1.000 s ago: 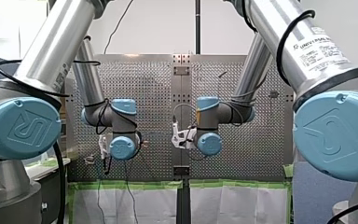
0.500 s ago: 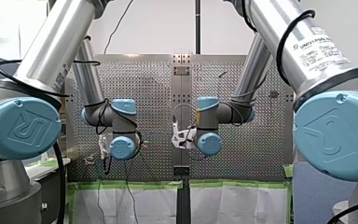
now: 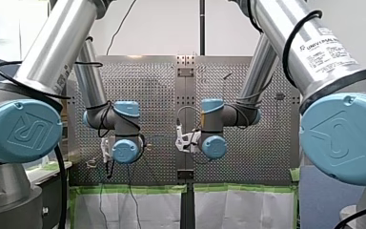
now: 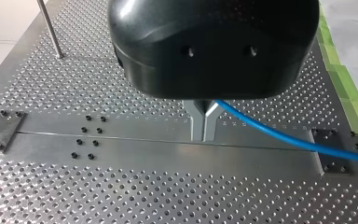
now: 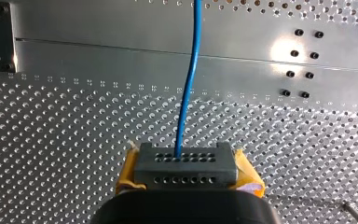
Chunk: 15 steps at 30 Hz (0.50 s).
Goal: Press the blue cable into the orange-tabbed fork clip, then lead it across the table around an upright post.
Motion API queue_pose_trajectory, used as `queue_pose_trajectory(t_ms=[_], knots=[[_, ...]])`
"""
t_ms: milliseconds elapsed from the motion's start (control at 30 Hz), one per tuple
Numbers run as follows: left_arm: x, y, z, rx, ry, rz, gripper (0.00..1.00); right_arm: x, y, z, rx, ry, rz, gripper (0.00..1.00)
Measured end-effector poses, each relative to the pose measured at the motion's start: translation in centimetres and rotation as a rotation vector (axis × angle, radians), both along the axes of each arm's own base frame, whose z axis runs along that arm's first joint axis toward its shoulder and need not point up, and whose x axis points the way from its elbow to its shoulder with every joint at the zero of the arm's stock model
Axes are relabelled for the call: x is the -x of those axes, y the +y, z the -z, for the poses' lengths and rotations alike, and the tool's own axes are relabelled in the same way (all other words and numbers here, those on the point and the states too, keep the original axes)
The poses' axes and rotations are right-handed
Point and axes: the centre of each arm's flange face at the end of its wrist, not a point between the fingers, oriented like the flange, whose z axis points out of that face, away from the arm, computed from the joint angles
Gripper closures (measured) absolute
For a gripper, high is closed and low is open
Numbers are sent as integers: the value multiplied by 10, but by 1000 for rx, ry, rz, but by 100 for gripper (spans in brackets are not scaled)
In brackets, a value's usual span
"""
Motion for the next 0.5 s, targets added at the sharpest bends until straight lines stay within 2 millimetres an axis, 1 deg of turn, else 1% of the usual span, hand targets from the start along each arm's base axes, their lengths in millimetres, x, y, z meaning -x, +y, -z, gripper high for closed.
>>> queue_pose_trajectory(t_ms=[433, 500], knots=[[0, 0, 0, 0, 0, 0, 100, 0, 0, 0, -1, 0, 0, 100], [0, 0, 0, 0, 0, 0, 100, 1, 5, 5, -10, 1, 0, 100]])
